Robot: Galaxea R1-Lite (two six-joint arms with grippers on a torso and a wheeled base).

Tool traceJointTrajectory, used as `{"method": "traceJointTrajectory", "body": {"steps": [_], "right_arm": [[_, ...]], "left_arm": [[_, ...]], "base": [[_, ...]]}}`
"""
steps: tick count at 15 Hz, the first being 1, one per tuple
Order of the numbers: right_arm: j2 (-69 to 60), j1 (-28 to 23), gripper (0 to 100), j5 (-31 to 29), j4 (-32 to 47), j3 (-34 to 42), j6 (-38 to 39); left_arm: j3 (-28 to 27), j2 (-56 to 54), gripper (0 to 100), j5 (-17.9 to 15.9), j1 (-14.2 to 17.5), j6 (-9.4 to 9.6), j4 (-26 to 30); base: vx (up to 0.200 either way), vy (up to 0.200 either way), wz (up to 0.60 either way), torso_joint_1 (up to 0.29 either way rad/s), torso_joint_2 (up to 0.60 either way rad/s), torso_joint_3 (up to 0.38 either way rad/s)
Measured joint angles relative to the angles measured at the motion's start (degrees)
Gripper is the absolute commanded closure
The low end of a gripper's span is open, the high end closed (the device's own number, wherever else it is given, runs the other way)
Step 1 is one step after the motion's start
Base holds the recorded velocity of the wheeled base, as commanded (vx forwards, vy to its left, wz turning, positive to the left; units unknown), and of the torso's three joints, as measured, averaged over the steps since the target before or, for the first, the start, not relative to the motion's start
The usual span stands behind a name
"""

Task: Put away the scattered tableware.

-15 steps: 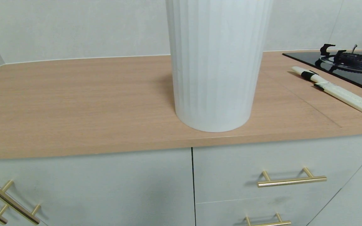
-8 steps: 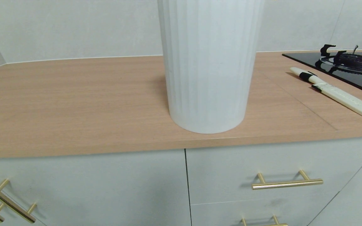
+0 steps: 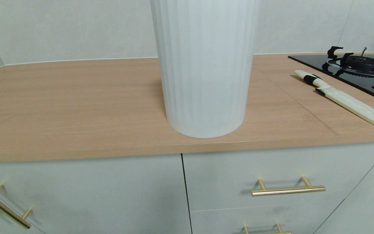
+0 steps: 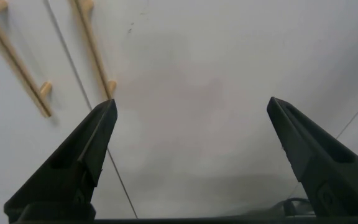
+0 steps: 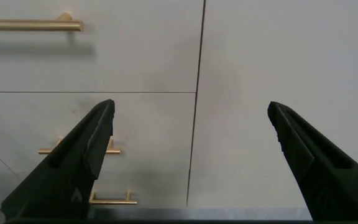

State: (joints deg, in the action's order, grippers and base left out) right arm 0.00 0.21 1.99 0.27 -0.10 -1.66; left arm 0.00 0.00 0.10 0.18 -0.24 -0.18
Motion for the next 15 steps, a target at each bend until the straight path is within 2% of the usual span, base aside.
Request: {"method": "traceJointTrajectory", "body": {"steps": [9,13,15], "right_arm": [[0.00,0.01,0,0.01,-0.02,0.00,0.02],[0.00,0.01,0,0.01,0.00,0.00,0.02],[0.00,0.04,0,0.01,-0.02,0.00,0.02]], "left_arm": [[0.00,0.00,0,-0.05,0.06,0.02,-0.06],[-0.05,0.00,0,-0.02,0.06,0.00,-0.11],[0.00,0.00,0,-0.05,0.06,0.00,0.02]], "base": [[0.000,0.000,0.00,0.000,0.00,0.000],[0.000,0.000,0.00,0.058,-0.22,-0.235],[0.000,0.000,0.00,0.180,-0.50,-0.298]]}}
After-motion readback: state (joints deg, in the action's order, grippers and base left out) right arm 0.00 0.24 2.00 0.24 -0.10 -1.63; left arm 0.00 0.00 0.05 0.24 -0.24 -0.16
